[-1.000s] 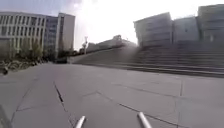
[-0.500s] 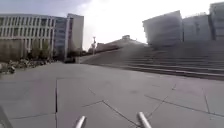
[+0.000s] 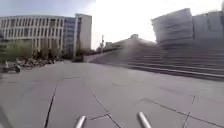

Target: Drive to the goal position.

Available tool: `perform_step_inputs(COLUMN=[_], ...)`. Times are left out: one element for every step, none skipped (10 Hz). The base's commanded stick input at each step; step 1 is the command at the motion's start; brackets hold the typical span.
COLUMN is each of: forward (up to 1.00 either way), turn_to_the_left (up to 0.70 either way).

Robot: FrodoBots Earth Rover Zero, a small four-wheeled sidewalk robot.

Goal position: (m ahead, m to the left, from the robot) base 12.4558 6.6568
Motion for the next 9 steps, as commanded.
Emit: perform_step_inputs(forward=[1.00,1.00,1.00,1.00,1.00,1.00,1.00,1.00,1.00], turn_to_the_left=[0.27,0.26,0.00,0.00,0.00,0.00,0.00,0.00,0.00])
